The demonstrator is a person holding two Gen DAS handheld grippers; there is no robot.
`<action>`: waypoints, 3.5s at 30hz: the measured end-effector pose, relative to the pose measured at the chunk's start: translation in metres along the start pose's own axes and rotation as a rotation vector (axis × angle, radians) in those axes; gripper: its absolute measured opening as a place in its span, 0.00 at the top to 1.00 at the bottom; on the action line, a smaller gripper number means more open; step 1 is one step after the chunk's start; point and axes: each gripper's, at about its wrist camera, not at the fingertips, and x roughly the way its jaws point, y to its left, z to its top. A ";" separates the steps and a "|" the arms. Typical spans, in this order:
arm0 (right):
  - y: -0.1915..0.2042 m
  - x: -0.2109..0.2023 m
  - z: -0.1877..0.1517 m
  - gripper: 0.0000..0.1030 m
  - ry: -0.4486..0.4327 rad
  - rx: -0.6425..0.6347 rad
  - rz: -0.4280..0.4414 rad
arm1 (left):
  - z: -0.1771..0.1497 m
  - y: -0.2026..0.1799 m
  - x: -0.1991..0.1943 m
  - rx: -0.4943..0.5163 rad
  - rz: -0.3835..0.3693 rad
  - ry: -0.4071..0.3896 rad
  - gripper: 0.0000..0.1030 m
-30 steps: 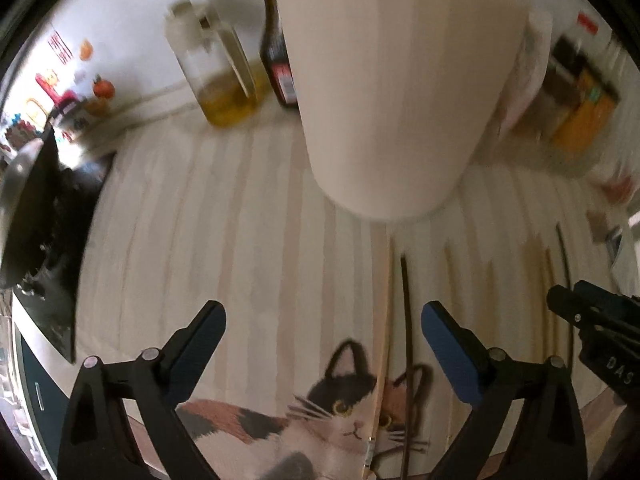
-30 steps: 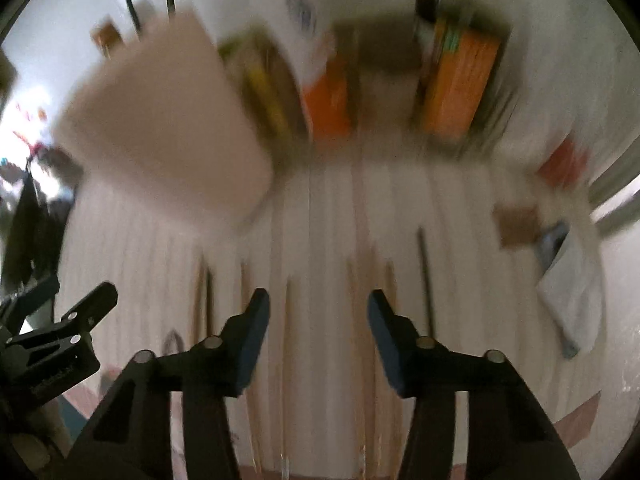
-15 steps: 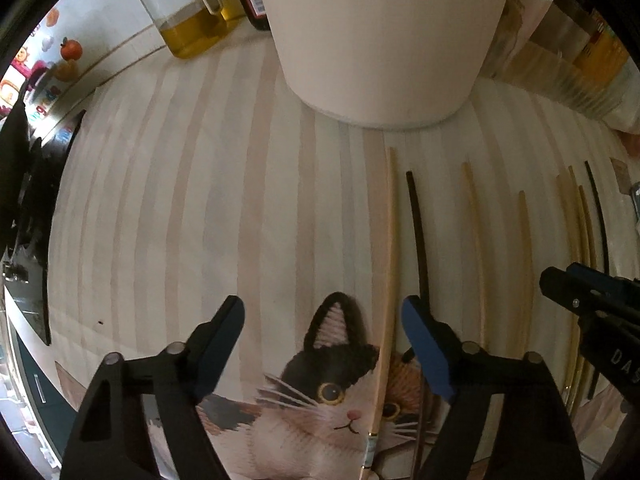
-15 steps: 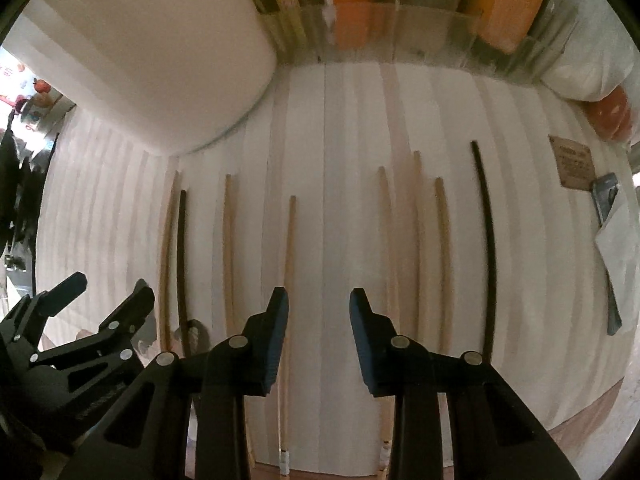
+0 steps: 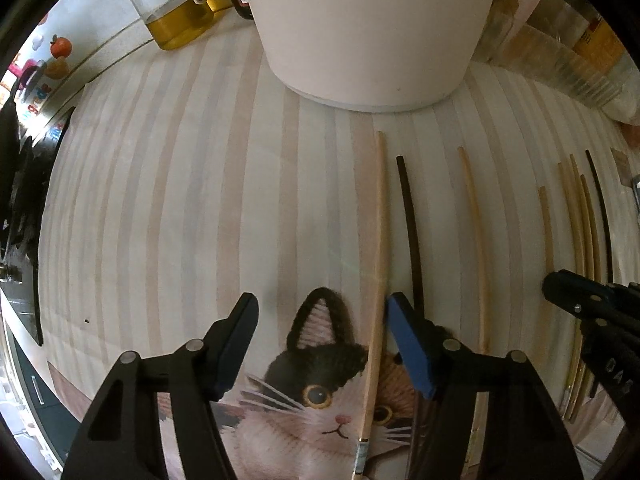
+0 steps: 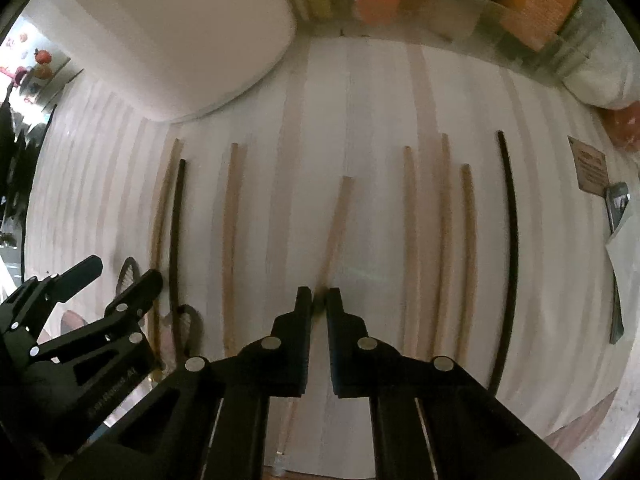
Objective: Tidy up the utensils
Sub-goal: 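Grasp a light wooden chopstick with the left tool while the right tool grasps another, then lift the light wooden chopsticks off the mat with both tools, then insert the chopstick into the cream holder and open the left tool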
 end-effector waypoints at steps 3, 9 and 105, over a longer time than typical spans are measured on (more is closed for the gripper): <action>-0.012 0.000 -0.002 0.93 0.008 0.014 0.009 | -0.001 -0.001 0.001 0.006 0.001 -0.005 0.38; -0.027 0.001 -0.006 0.93 0.027 0.060 0.064 | -0.002 -0.003 -0.001 0.024 -0.040 -0.009 0.63; -0.007 -0.155 0.019 0.94 -0.469 0.060 0.173 | 0.025 0.047 -0.157 -0.005 -0.176 -0.372 0.96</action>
